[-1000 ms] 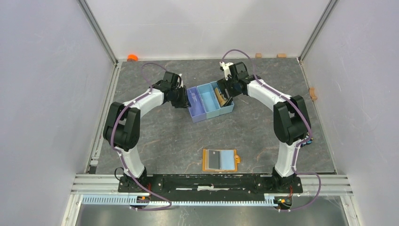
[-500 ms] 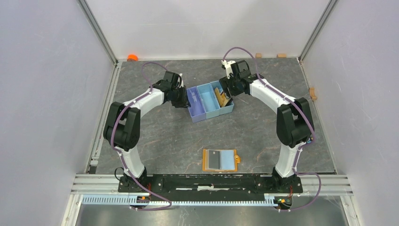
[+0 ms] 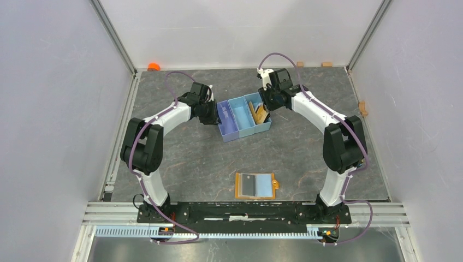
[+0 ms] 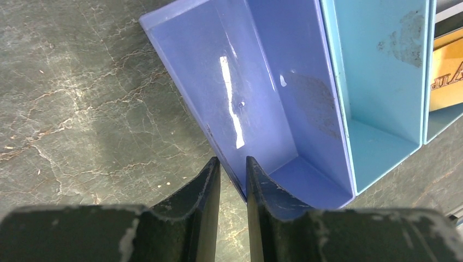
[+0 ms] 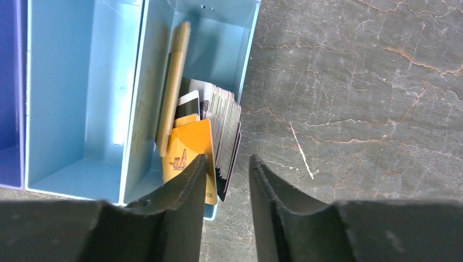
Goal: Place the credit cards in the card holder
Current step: Pick up the credit card from the storage box, then insert the credit card into the card holder.
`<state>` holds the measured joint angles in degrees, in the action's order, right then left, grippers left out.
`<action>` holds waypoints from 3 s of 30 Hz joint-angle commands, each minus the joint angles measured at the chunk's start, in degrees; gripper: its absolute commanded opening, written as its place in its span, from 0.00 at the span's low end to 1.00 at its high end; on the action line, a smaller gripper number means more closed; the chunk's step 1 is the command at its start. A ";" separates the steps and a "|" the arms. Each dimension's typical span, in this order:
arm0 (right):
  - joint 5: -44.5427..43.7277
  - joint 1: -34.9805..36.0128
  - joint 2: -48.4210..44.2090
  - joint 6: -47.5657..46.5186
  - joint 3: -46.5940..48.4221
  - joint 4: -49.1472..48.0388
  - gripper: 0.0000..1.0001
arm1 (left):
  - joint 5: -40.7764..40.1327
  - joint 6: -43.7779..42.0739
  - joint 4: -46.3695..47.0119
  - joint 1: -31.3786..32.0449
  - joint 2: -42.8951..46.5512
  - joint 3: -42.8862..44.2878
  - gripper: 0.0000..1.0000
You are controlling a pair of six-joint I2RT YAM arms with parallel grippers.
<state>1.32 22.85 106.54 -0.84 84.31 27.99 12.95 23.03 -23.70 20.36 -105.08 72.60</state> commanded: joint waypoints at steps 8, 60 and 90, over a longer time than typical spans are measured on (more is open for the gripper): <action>3.52 -0.62 -2.75 -0.85 1.49 0.75 0.25 | -3.72 -3.89 -3.18 -0.42 -1.10 1.21 0.29; 28.84 12.82 -53.73 14.81 -37.06 -5.27 0.00 | 15.40 -4.73 -1.51 4.65 33.43 -10.92 0.87; 48.18 20.04 -56.07 23.99 -46.40 -15.74 0.61 | 24.70 4.18 18.84 38.73 48.32 -34.43 0.02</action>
<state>51.86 42.48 51.24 22.41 38.37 15.05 39.16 19.70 -18.24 58.26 -60.90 42.11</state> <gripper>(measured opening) 0.404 0.042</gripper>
